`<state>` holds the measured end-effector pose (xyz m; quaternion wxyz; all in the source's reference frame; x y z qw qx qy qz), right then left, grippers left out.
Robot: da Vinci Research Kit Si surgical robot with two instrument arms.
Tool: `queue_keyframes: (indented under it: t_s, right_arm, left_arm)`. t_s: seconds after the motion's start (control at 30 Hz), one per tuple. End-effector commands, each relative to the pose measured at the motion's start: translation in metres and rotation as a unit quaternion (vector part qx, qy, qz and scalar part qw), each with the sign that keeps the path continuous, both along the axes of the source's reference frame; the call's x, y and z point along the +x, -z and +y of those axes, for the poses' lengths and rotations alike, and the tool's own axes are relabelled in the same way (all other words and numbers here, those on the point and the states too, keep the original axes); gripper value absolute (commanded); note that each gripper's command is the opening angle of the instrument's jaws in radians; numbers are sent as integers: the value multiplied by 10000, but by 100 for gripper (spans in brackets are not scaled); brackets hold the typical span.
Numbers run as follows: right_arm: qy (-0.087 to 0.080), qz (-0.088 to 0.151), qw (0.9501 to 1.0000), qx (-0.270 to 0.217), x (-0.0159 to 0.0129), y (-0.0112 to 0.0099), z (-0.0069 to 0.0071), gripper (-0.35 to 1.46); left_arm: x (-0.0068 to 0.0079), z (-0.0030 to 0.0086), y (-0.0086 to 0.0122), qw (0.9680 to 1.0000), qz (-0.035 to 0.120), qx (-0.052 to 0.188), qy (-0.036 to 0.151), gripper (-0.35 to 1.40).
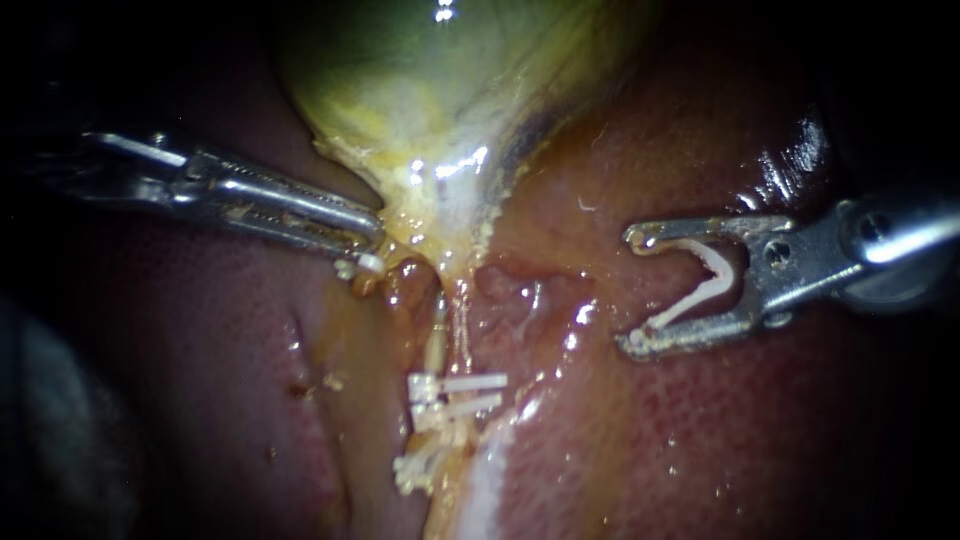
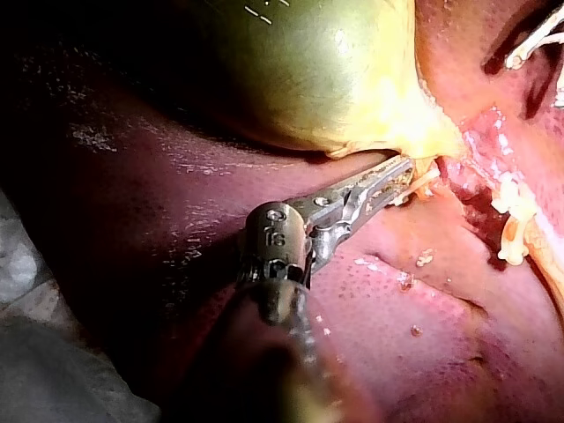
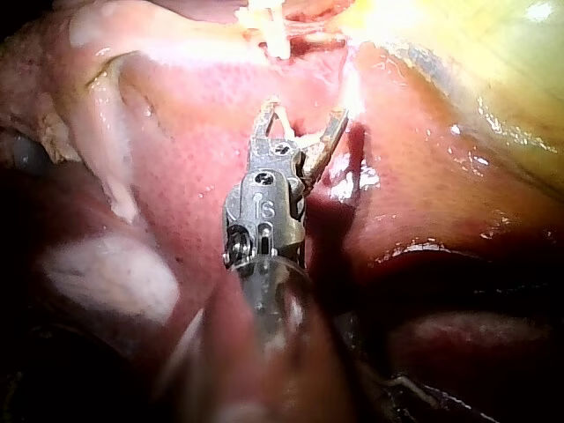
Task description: Clipping third clip right tube
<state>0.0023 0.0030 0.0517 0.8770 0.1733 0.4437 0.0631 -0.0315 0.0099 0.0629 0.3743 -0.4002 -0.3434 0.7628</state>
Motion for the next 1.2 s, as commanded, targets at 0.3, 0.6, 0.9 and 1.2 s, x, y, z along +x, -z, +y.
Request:
queue_keyframes:
  t_s: [0.3,0.6,0.9,1.2]
  right_arm:
    - [25,13,10000,-37,0,2,2,50]
    - [49,9,10000,-72,3,5,6,50]
    - [-351,-204,9946,952,43,-8,12,50]
    - [-961,-22,9725,2122,75,-44,3,49]
  left_arm:
    - [33,19,42,10000,2,41,61,-35]
    - [43,32,61,9998,9,47,183,-35]
    - [40,30,60,9998,18,39,194,-35]
    - [39,29,60,9998,21,35,198,-35]
